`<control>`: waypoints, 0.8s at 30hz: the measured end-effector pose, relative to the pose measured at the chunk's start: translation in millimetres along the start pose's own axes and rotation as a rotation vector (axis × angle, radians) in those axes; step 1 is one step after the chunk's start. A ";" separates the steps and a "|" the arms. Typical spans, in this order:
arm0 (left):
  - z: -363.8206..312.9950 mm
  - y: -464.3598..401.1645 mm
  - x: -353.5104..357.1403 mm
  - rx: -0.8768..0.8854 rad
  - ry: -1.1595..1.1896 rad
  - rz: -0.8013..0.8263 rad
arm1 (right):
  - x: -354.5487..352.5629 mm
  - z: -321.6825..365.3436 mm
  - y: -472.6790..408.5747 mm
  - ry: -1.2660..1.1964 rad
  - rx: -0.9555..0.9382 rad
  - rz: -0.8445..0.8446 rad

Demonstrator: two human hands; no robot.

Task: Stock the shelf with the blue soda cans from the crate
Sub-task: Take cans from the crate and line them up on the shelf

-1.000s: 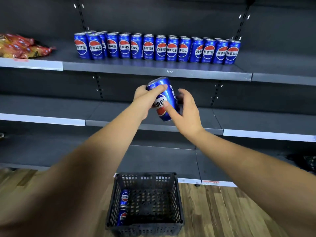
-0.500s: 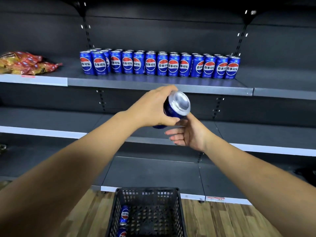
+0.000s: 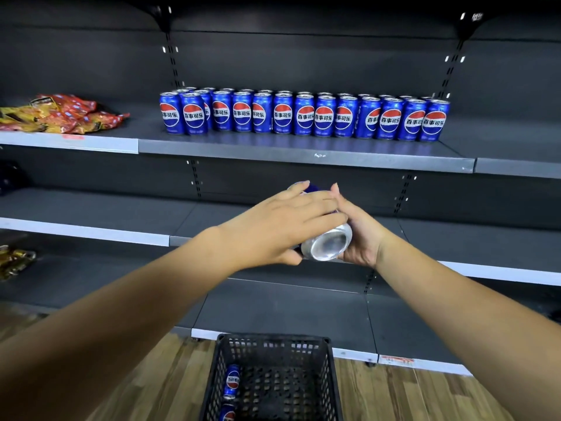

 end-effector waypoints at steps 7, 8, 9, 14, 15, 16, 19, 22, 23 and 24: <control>6.3 21.7 11.4 -0.026 -0.064 -0.038 | 8.1 -1.2 -13.6 0.044 -0.057 -0.062; 8.4 23.7 13.8 -0.084 -0.026 -0.039 | 8.7 0.9 -14.2 0.059 -0.077 -0.079; 11.2 25.6 15.5 -0.159 0.035 -0.047 | 9.8 3.5 -14.5 0.075 -0.097 -0.095; 19.2 29.0 12.6 -0.591 0.532 -0.198 | 14.9 15.4 -17.1 0.082 -0.173 -0.229; 21.0 29.5 12.4 -0.694 0.654 -0.228 | 15.5 17.3 -17.4 0.094 -0.194 -0.252; 22.5 28.8 12.1 -0.809 0.798 -0.256 | 16.3 19.0 -17.0 0.114 -0.213 -0.271; 25.0 25.3 14.4 -1.081 1.331 -0.341 | 16.3 21.8 -14.0 0.208 -0.261 -0.324; 21.3 24.8 18.5 -1.139 1.676 -0.328 | 17.7 22.8 -9.6 0.227 -0.298 -0.359; 18.6 24.3 18.5 -1.140 1.654 -0.260 | 19.1 23.4 -8.2 0.234 -0.306 -0.362; 15.2 23.6 18.4 -1.150 1.595 -0.179 | 20.7 23.8 -6.9 0.242 -0.314 -0.359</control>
Point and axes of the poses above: each hand's wrist, its own y-axis away from the middle knuckle, its own x-axis out of the palm, z = x × y, the point moved 3 cm from there along -y, towards the middle knuckle, and after that the axes turned 8 degrees about y, right-handed, at the moved point
